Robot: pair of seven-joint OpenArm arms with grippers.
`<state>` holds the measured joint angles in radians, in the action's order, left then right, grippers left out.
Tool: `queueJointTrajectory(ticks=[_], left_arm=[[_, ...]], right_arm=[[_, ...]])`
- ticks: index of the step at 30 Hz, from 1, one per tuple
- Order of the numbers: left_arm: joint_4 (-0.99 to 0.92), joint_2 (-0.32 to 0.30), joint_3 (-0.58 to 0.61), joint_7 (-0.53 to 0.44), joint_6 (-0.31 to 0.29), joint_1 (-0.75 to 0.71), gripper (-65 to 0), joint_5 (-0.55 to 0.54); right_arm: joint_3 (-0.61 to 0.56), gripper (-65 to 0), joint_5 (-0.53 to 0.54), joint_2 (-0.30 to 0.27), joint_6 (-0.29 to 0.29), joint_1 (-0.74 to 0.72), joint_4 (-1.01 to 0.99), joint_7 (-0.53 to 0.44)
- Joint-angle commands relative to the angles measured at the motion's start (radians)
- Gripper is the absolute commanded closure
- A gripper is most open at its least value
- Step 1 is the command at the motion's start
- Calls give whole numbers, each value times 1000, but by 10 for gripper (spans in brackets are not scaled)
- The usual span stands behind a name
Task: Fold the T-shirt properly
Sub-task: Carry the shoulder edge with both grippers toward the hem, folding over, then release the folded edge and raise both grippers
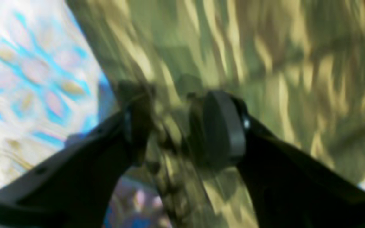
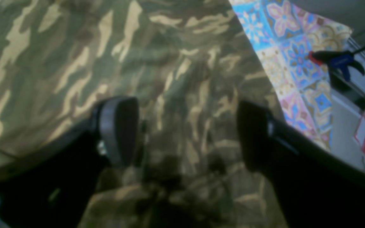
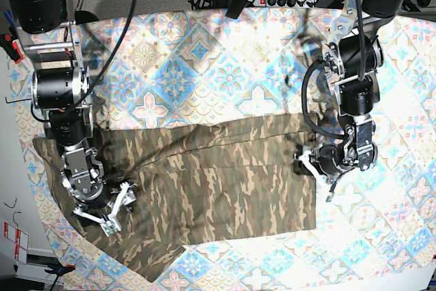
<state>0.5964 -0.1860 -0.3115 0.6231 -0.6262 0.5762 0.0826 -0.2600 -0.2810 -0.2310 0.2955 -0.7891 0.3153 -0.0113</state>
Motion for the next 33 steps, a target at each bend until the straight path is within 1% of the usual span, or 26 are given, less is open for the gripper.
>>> queueJointTrajectory(ticks=[1,4,6,9,10,11,14,16,17,19,22,24,26,28,31,33], left_arm=[[17,-10,-1,-32,13,29,-306,-8],[21,-7,-1,-62,18,34,-306,-8],[23,-4,-1,-68,18,38,-307,-11],[79,-2,-1,-65,18,37,-307,-11],[107,3,-1,-62,16,20,-307,-11],[145,10,-1,-62,16,1,-307,-11],[288,16,-1,-58,13,-84,-307,-10],[428,21,5,-13,12,-157,-308,-11],[501,35,5,19,6,-189,-311,-11],[613,58,-1,73,-27,-242,-339,-11],[742,67,-1,128,-51,-319,-406,-11],[787,69,-1,129,-51,-359,-426,-11],[802,81,-1,129,-51,-381,-429,-11],[802,81,-1,136,-51,-391,-429,-11],[802,81,-1,136,-51,-394,-429,-11],[801,81,5,137,-51,-394,-429,-11]], right_arm=[[9,-493,12,-3,-3,-40,22,-25],[100,-493,12,-3,-3,-40,23,-25],[201,-493,12,-3,-3,-40,23,-23],[353,-493,9,-9,-3,-40,23,-11],[396,-493,9,-18,-3,-40,23,7],[426,-493,9,-40,-3,-40,23,41],[491,-480,9,-66,-3,-17,23,142],[531,-470,9,-84,-3,21,25,185],[552,-467,9,-98,-3,33,25,196],[591,-470,9,-124,-3,58,25,202],[669,-471,9,-132,-3,129,25,202],[718,-471,9,-152,-3,155,26,202],[759,-471,9,-160,-2,175,26,202],[784,-471,9,-184,-2,190,41,202],[821,-471,9,-193,-2,228,130,204],[855,-471,9,-195,-2,265,212,227]])
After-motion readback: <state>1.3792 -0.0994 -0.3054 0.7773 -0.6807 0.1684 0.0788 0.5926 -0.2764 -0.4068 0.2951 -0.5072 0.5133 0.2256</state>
